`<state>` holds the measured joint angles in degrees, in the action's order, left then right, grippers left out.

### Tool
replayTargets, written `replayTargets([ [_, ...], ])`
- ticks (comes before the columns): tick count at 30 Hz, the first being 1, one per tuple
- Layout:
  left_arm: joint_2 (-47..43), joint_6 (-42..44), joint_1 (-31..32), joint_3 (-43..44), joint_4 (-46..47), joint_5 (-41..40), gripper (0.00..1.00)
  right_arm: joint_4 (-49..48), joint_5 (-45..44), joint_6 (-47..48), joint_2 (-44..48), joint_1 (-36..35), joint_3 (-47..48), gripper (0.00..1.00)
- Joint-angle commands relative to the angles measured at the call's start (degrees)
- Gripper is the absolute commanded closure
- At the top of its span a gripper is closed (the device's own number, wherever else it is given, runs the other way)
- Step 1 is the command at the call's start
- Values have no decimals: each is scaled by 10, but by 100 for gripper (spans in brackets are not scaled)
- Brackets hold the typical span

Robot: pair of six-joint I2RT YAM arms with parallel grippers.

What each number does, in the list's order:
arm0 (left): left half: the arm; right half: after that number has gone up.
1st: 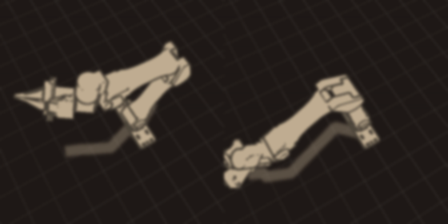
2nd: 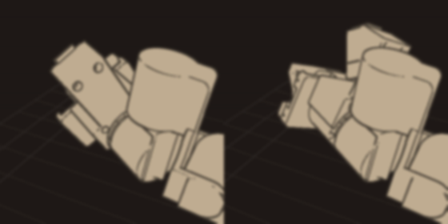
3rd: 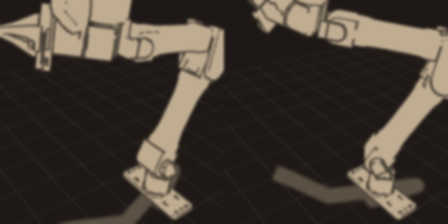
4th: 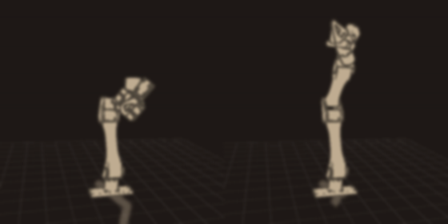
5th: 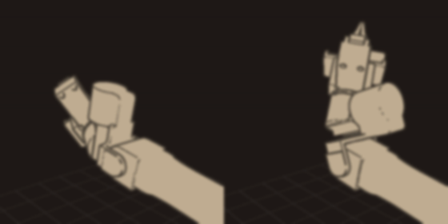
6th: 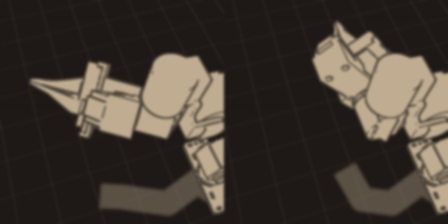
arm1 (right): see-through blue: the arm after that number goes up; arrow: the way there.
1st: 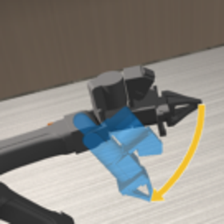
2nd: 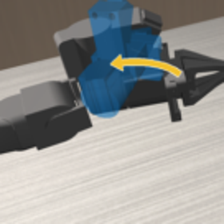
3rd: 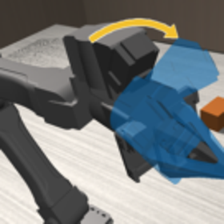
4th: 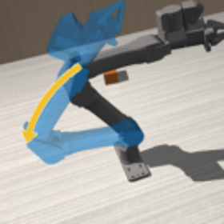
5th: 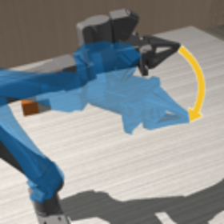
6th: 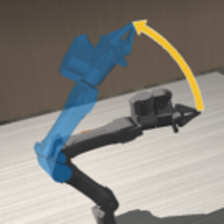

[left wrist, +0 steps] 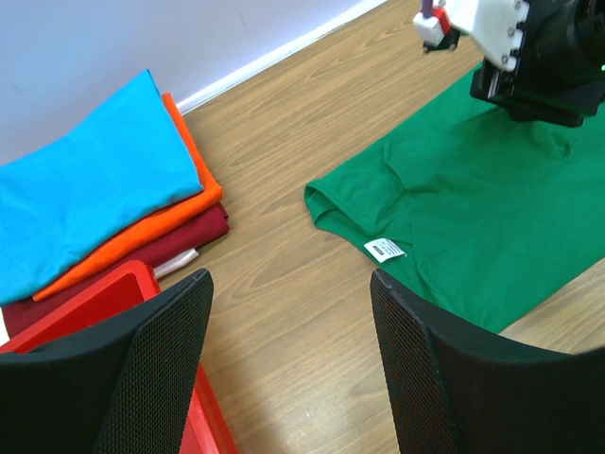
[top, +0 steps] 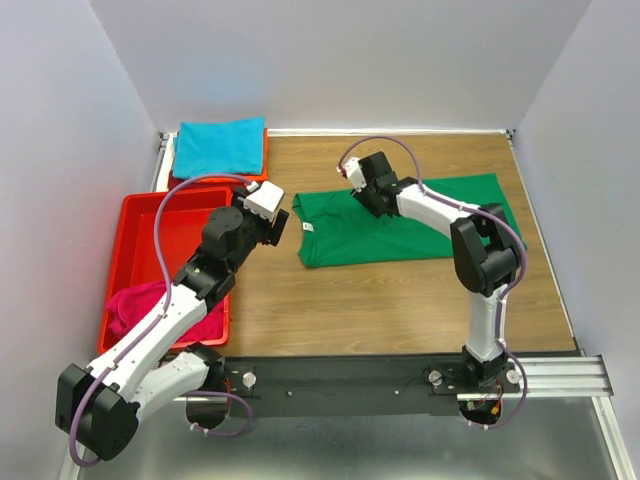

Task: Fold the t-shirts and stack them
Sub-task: Fold the tshirt

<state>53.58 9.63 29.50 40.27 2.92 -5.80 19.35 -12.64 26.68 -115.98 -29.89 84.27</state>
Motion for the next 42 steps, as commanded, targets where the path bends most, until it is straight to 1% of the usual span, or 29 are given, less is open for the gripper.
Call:
replayTargets([
  [1, -6, 0, 3, 8, 11, 11, 25, -13, -48, -22, 8, 24, -10, 46],
  [4, -5, -1, 2, 9, 10, 11, 25, -16, -49, -28, 24, 51, -18, 46],
  [7, -7, -2, 2, 7, 11, 10, 25, -14, -3, -16, 68, 83, -44, 44],
  [8, -8, -6, 2, 8, 11, 10, 25, -13, 60, 1, 90, 86, -59, 38],
  [9, -9, -7, 3, 8, 12, 9, 24, -2, 104, 30, 132, 85, -74, 34],
  [10, -11, -8, 3, 6, 16, 9, 24, 19, 166, 65, 158, 85, -92, 30],
  [11, -12, -14, 3, 5, 18, 9, 24, 88, 299, 152, 179, 85, -117, 28],
  [12, -14, -17, 2, 5, 20, 7, 23, 123, 356, 212, 222, 85, -138, 27],
  [13, -14, -18, 2, 3, 22, 10, 23, 144, 401, 302, 241, 84, -160, 24],
  [14, -15, -19, 1, 5, 21, 13, 23, 167, 459, 346, 258, 84, -214, 20],
  [15, -14, -20, 1, 5, 21, 15, 23, 170, 466, 385, 286, 76, -240, 18],
  [16, -13, -19, 2, 5, 19, 17, 23, 162, 460, 422, 293, 70, -257, 17],
  [17, -12, -19, 2, 6, 18, 19, 23, 151, 429, 419, 294, 63, -280, 17],
  [18, -12, -21, 2, 7, 17, 19, 23, 137, 411, 404, 292, 49, -284, 17],
  [23, -14, -25, 1, 5, 20, 19, 23, 74, 309, 309, 251, 26, -279, 23],
  [26, -20, -27, 2, 2, 22, 17, 23, 38, 265, 290, 234, 17, -281, 26],
  [29, -21, -25, 1, 2, 23, 15, 23, 31, 249, 285, 221, 6, -287, 28],
  [30, -20, -24, 1, 2, 22, 16, 23, 26, 239, 285, 212, 0, -288, 32],
  [33, -19, -24, 2, 2, 21, 18, 23, 17, 221, 271, 191, -6, -293, 37],
  [37, -18, -26, 1, 3, 21, 20, 23, 5, 205, 267, 182, -10, -299, 40],
  [40, -17, -27, 1, 3, 21, 21, 23, -2, 188, 262, 175, -11, -297, 44],
  [42, -19, -28, 1, 3, 21, 22, 23, -4, 179, 252, 165, -11, -293, 53],
])
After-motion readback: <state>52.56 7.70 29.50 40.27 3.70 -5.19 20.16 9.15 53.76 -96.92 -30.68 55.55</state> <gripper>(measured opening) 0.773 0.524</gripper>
